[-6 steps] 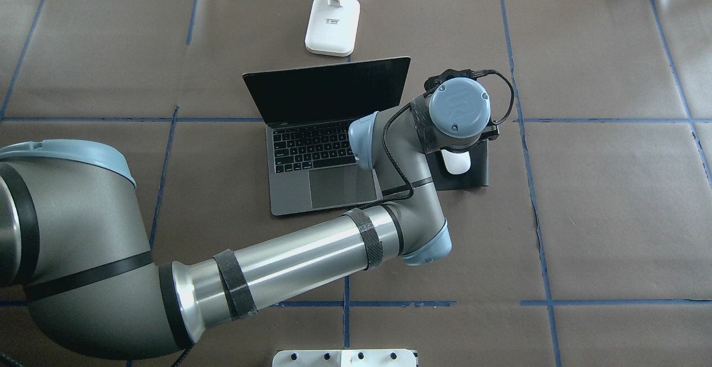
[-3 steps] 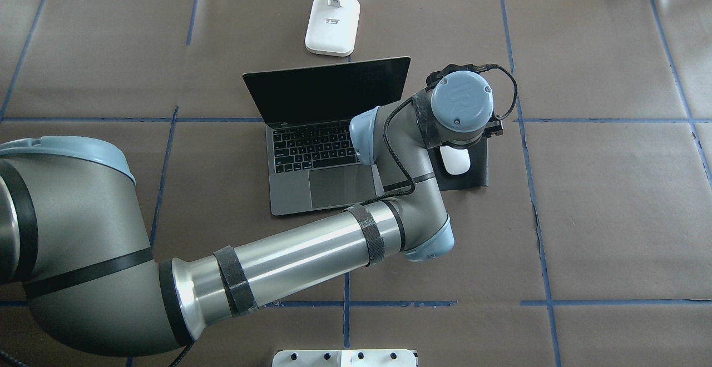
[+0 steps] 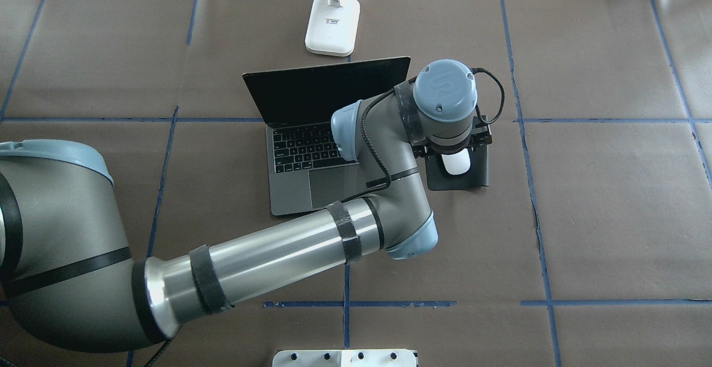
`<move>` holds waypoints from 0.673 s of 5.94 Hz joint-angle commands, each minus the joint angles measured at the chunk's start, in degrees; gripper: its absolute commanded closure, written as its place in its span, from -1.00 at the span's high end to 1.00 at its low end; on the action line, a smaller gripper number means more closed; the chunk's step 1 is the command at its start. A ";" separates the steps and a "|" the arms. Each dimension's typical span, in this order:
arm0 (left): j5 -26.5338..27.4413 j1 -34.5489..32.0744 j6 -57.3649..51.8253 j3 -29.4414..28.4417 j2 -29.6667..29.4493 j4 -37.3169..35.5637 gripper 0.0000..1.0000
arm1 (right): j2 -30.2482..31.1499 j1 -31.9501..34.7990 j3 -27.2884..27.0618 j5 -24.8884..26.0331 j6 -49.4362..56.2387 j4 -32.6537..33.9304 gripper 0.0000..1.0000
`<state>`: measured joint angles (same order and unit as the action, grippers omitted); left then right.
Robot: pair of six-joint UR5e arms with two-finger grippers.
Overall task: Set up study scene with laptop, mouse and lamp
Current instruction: 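Lower the white mouse onto the black pad and open the left gripper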
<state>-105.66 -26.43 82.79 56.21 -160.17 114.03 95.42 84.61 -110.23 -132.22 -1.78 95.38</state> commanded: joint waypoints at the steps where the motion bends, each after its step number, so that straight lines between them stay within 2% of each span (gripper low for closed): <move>1: -3.22 -0.64 -0.60 21.65 12.81 -8.87 1.00 | -0.50 -0.06 1.15 0.12 0.02 -0.01 1.00; 3: -9.78 -4.48 -0.87 34.95 23.00 -12.33 1.00 | -0.49 -0.85 1.68 2.56 -0.06 0.07 1.00; 4: -13.39 -8.51 -2.96 40.85 28.45 -14.26 1.00 | -0.50 -1.37 2.03 3.45 0.11 0.16 1.00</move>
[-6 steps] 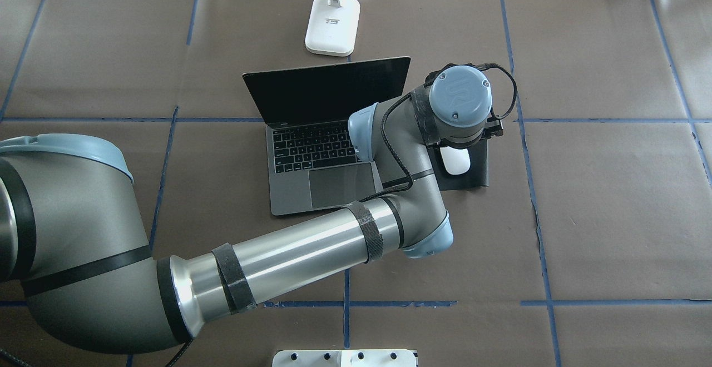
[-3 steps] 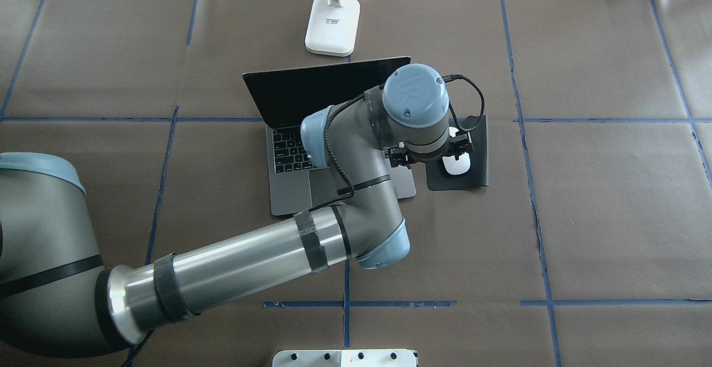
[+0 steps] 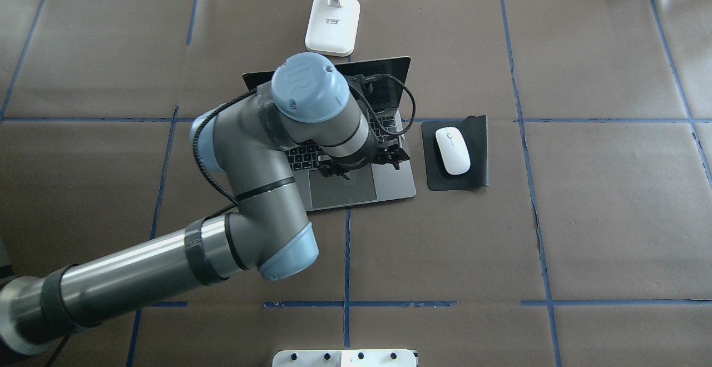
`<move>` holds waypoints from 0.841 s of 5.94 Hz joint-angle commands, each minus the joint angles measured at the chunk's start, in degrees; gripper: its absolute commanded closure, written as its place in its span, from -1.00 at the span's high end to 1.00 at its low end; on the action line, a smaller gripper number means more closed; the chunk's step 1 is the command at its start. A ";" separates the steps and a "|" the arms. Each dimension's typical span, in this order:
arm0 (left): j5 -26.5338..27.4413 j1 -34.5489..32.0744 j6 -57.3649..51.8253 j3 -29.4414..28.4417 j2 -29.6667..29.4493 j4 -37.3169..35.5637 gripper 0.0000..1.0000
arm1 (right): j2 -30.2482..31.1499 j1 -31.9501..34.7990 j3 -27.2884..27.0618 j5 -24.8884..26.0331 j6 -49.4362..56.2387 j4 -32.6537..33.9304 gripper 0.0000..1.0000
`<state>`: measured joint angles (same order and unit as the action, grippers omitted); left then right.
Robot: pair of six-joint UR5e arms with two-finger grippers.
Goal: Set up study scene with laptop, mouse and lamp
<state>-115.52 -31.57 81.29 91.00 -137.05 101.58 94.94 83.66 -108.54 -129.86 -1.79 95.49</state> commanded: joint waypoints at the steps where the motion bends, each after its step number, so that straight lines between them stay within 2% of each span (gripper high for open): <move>1: -5.40 -6.36 -8.88 13.43 11.48 -6.61 1.00 | 0.15 -0.43 1.56 0.40 0.29 0.05 1.00; 3: -5.50 -11.91 -21.46 20.15 16.79 -17.16 1.00 | 2.43 0.88 2.80 -0.39 0.29 0.05 1.00; 4: -6.29 -14.45 -24.56 21.57 20.90 -17.38 1.00 | 3.40 3.24 3.06 -0.48 0.73 0.05 1.00; 5: -10.47 -18.13 -29.47 22.28 24.95 -17.38 1.00 | 5.06 6.66 3.15 -1.61 4.39 0.05 1.00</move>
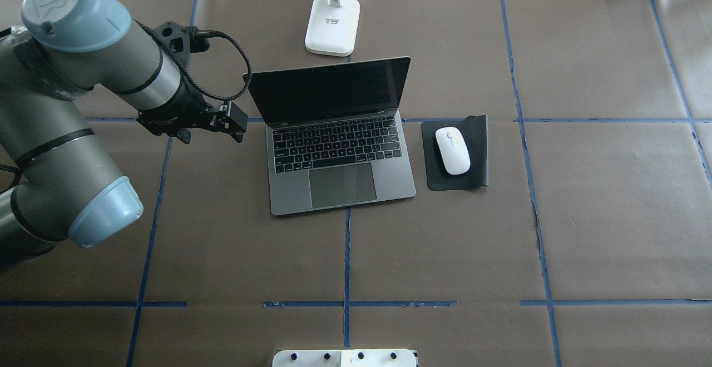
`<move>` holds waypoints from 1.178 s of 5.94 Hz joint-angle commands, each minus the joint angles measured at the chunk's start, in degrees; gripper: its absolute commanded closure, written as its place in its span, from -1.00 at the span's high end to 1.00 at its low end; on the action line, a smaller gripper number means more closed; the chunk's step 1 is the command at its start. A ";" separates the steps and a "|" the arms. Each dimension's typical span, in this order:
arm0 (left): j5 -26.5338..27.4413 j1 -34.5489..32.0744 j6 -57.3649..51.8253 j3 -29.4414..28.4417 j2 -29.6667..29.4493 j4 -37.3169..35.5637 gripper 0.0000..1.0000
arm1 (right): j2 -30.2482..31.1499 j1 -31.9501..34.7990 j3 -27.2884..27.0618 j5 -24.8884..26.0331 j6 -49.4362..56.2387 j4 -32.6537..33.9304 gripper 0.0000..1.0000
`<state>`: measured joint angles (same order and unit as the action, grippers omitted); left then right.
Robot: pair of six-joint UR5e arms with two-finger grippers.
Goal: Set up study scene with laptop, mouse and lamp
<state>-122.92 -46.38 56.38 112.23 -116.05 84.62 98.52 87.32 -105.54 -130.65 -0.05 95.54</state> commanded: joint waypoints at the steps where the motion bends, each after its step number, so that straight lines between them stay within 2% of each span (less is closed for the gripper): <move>1: -5.37 -7.02 -9.66 2.02 8.08 -0.42 1.00 | 2.29 5.64 0.15 -1.44 4.78 0.00 1.00; 3: -7.85 -16.06 -24.31 1.51 15.99 -0.51 1.00 | 3.35 7.42 0.15 -3.82 4.80 0.00 1.00; 5: -9.44 -24.25 -38.55 1.24 21.62 -4.97 1.00 | 4.05 7.60 0.15 -5.05 4.62 -0.61 1.00; 7: -9.35 -32.51 -51.49 -2.69 27.87 -5.26 1.00 | 3.36 7.51 1.98 -4.88 4.45 -1.84 1.00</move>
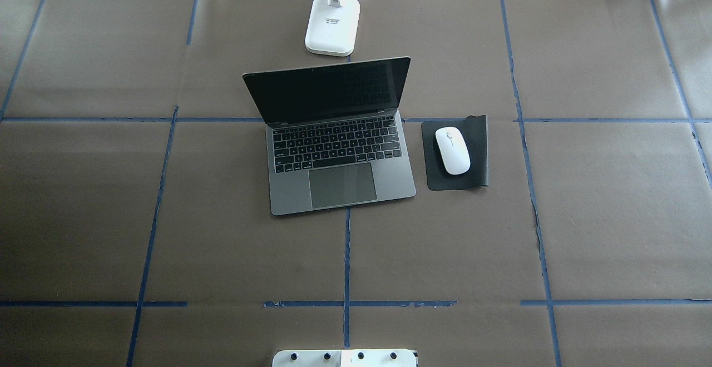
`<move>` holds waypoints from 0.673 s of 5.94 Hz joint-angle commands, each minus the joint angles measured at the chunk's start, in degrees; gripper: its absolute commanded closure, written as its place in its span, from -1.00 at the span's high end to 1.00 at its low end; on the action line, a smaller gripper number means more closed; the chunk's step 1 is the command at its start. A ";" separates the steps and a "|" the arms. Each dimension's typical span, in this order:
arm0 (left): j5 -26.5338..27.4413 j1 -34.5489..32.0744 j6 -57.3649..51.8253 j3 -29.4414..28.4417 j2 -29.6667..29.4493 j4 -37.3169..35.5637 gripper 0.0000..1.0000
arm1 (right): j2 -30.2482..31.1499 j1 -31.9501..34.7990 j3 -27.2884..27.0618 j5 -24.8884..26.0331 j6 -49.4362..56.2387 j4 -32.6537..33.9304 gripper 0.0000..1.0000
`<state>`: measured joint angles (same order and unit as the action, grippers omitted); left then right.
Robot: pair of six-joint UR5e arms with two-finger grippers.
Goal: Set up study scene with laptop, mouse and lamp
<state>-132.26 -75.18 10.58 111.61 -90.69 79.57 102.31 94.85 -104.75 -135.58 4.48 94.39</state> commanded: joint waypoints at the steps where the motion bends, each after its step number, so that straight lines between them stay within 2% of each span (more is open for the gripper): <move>1: -0.01 -6.53 -9.40 -4.36 3.84 -0.20 1.00 | -0.54 -0.01 6.27 0.06 -0.26 -8.18 1.00; 2: -0.10 -8.90 -13.96 -6.74 4.99 -0.29 1.00 | -0.62 -0.10 8.84 -0.20 -4.96 -12.86 1.00; 4: -0.45 -12.17 -17.86 -10.36 6.75 0.24 1.00 | -0.54 -1.32 7.90 -0.73 -9.05 -13.88 1.00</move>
<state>-132.63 -85.99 -5.66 102.64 -84.89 79.69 101.73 94.35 -96.71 -136.10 -3.30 81.03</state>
